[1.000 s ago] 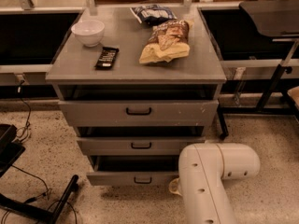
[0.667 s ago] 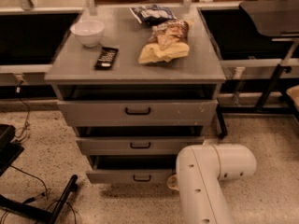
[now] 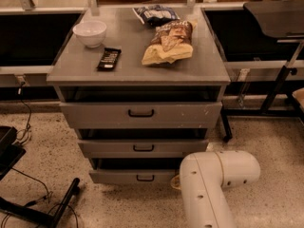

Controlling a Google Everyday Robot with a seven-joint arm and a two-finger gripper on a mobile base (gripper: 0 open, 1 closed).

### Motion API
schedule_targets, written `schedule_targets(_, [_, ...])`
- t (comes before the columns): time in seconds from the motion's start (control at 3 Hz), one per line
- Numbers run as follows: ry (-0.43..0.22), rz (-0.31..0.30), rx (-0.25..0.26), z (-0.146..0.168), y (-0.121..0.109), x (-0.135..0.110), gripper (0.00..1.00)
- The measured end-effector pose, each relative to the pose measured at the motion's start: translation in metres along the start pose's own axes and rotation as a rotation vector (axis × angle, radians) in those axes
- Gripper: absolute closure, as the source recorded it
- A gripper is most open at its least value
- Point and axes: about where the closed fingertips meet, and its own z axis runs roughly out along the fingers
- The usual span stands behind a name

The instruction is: Close bottom drawer

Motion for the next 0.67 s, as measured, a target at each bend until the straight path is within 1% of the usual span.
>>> schedule_targets(0.33, [-0.003,0.0,0.003,-0.0006,0.0002,0.0006,1.0])
schedule_targets(0.67, [-0.003,0.0,0.003,-0.0006,0.0003,0.0006,0.81])
